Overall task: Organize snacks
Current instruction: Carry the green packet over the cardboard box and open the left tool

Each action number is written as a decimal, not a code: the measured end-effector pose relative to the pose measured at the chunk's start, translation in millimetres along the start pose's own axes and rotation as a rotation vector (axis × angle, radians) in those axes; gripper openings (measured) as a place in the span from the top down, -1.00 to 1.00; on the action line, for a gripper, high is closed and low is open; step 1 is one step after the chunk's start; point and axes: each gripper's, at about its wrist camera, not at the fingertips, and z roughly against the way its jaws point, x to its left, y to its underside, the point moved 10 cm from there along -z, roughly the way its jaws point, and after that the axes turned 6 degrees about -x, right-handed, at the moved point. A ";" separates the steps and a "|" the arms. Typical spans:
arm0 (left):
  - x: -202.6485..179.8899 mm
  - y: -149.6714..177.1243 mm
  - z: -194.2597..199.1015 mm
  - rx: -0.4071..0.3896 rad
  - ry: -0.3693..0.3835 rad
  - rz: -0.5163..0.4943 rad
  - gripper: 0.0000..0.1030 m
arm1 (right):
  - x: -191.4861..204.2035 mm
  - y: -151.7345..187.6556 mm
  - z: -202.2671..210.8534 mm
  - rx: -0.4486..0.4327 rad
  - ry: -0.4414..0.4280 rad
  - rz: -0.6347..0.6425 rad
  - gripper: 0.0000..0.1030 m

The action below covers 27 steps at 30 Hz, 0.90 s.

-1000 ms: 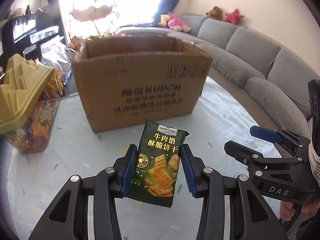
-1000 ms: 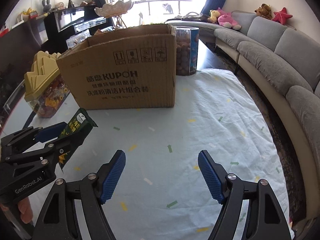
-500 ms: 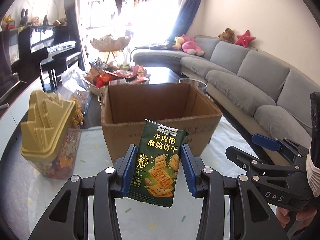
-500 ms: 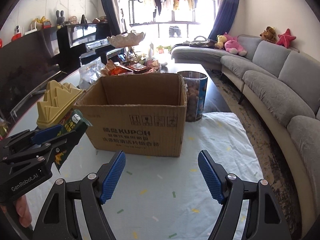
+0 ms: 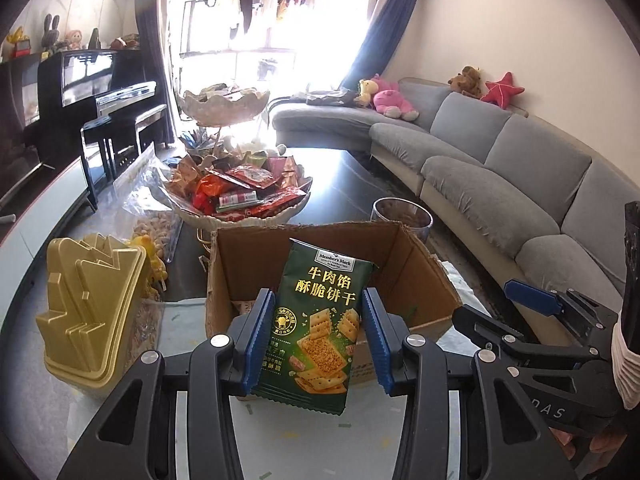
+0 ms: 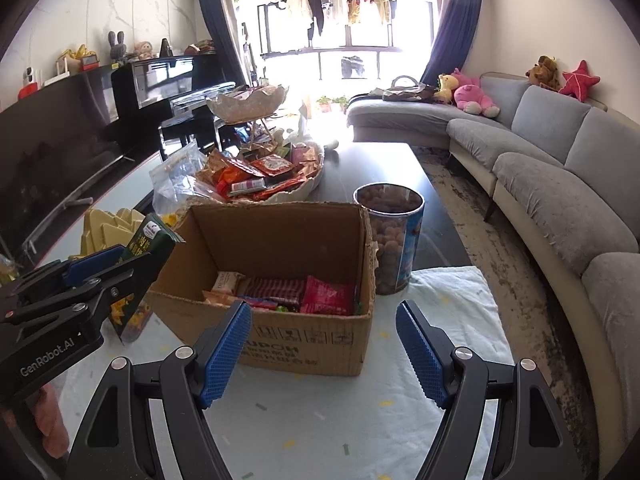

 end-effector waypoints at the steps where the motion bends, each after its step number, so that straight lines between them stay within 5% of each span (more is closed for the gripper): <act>1: 2.1 -2.4 -5.1 0.006 -0.003 0.001 0.15 | -0.7 -2.3 -3.6 0.008 0.004 -0.002 -0.47; 15: 16.0 -10.1 -62.9 0.106 -0.053 0.000 0.04 | -10.2 -14.2 -45.7 0.102 0.034 0.012 -0.47; 27: 31.6 5.7 -37.0 0.075 -0.126 0.008 -0.17 | -4.5 -10.7 -39.5 0.083 0.023 0.023 -0.47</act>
